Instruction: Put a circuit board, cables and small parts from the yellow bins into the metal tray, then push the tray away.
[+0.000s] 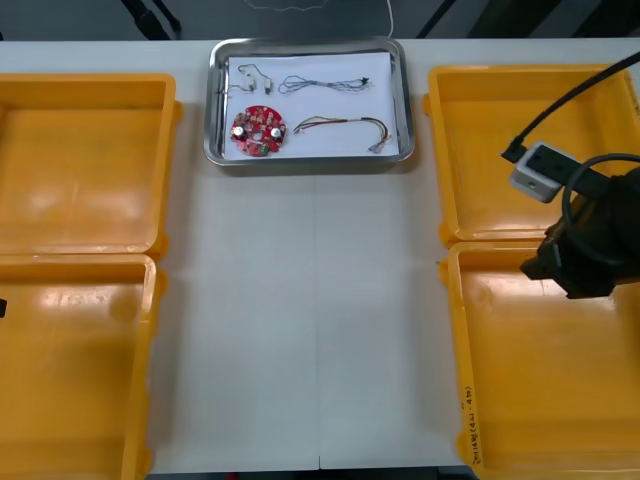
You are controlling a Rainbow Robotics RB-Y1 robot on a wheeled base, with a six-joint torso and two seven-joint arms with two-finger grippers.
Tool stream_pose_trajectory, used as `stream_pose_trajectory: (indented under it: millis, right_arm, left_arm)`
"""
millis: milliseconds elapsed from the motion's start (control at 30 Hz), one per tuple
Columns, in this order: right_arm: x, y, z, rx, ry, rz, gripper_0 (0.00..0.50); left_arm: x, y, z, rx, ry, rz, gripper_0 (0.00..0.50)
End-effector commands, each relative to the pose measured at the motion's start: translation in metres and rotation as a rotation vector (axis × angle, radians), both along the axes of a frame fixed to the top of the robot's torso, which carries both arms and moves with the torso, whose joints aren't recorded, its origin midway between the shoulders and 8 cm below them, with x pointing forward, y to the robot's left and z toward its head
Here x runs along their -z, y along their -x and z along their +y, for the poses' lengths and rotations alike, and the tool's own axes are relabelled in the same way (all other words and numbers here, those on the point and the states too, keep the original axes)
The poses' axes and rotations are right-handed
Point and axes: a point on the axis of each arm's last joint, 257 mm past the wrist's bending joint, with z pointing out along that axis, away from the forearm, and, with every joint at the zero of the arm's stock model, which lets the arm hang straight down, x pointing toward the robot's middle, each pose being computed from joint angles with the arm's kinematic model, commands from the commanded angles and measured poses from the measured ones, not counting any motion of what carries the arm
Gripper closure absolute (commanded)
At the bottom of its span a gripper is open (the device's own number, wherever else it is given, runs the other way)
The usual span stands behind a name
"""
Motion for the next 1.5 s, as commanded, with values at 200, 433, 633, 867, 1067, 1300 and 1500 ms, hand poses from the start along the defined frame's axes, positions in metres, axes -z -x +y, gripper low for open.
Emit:
stream_pose_trajectory:
  millis: [200, 433, 633, 867, 1067, 1300, 1500]
  right_arm:
    - [0.002, 0.016, -0.057, 0.261, -0.034, 0.015, 0.004]
    - [0.007, 0.023, -0.082, 0.416, -0.061, 0.028, 0.005]
    - [0.011, 0.026, -0.104, 0.518, -0.070, 0.020, 0.003]
    - [0.016, 0.024, -0.125, 0.606, -0.096, 0.035, 0.004]
    - [0.021, 0.020, -0.134, 0.661, -0.137, 0.061, 0.003]
    - [0.025, 0.018, -0.138, 0.698, -0.178, 0.080, 0.003]
    - [0.025, 0.019, -0.138, 0.710, -0.191, 0.082, 0.004]
  left_arm:
    - [-0.012, 0.005, 0.013, 0.083, -0.095, -0.004, 0.000]
    - [-0.012, 0.005, 0.013, 0.083, -0.095, -0.004, 0.000]
    - [-0.012, 0.005, 0.013, 0.083, -0.095, -0.004, 0.000]
    - [-0.012, 0.005, 0.013, 0.083, -0.095, -0.004, 0.000]
    - [-0.012, 0.005, 0.013, 0.083, -0.095, -0.004, 0.000]
    - [-0.012, 0.005, 0.013, 0.083, -0.095, -0.004, 0.000]
    - [-0.012, 0.005, 0.013, 0.083, -0.095, -0.004, 0.000]
